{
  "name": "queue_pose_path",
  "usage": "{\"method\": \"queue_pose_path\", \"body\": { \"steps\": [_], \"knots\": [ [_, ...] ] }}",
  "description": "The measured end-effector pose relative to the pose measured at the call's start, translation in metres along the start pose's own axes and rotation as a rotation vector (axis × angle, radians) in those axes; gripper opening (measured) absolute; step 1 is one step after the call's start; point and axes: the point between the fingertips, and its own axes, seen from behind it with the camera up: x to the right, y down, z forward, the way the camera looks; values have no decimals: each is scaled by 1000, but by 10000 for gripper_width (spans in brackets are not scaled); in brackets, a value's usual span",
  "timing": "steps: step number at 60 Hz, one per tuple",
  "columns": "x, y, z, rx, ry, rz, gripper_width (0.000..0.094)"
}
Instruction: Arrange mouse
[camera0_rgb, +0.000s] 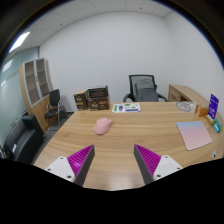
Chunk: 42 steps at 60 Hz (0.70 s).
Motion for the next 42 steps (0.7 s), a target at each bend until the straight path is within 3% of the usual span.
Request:
{"method": "queue_pose_path", "body": {
  "steps": [26, 42],
  "knots": [
    [-61, -26, 202, -32, -131, 5, 831],
    [-62, -10, 271, -98, -90, 19, 826]
  ]
}}
